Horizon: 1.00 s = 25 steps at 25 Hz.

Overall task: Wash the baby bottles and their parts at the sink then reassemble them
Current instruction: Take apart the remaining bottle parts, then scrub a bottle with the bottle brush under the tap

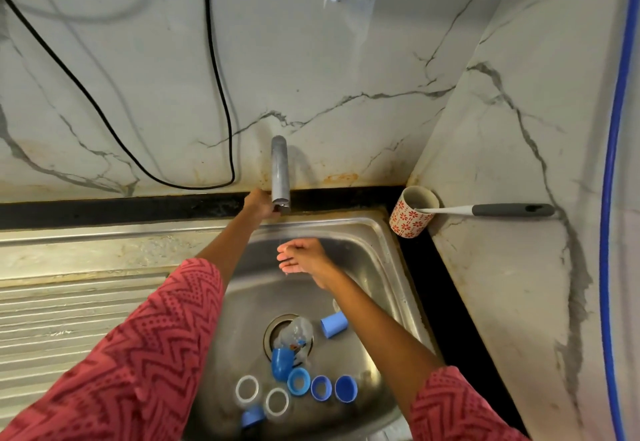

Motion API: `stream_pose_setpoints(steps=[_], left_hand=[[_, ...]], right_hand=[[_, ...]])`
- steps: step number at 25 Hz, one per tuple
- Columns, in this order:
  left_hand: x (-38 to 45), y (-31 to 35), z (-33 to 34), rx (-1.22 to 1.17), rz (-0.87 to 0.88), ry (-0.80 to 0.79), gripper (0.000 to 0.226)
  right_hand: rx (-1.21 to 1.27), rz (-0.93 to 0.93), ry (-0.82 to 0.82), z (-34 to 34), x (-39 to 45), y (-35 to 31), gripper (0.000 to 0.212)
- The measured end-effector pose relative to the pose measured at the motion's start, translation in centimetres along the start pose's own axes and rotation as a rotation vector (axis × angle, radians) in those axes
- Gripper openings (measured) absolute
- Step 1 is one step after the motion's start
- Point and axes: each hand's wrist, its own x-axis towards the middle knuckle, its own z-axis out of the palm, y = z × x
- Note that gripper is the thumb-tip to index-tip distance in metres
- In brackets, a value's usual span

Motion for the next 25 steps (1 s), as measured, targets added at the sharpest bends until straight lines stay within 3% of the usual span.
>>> stream_pose_setpoints(steps=[2,7,9,12,15,19,23,25], left_hand=[[-0.6,-0.5,-0.3,-0.002,0.031,-0.028,0.015],[-1.1,-1.6,-0.4,-0.197,-0.015,-0.048,0.026],[-1.7,-3.2,0.1,-0.232,-0.105,-0.139,0.034],[-4.1,-6.3,1.5,-0.362,-0.351,-0.318,0.038],[-5.7,-7.1,3.9,-0.521,-0.456,-0.298,0.034],[-6.7,-6.5,3.4,-0.481,-0.460,-0.259,0.033],[-5.0,-4.1,0.2,-0.333,-0.351,-0.284,0.032],[-3.8,-2.8,-0.8,-0.320,-0.261,-0.234,0.032]], right_hand=[[0.054,0.020,0.003,1.1,0.3,-0.2,0.027],[0.093,0.074,0.011,2.9,0.1,-1.2,0.018],[0.094,0.096,0.027,3.1,-0.1,-1.6,0.025],[0.102,0.145,0.170,3.4,0.2,-1.6,0.018],[-0.025,0.202,0.261,3.4,0.3,-1.2,0.023],[-0.096,0.214,0.207,2.5,-0.2,-1.1,0.031],[0.207,0.118,0.155,3.1,-0.1,-2.2,0.019],[0.295,0.116,0.146,3.5,0.0,-3.0,0.029]])
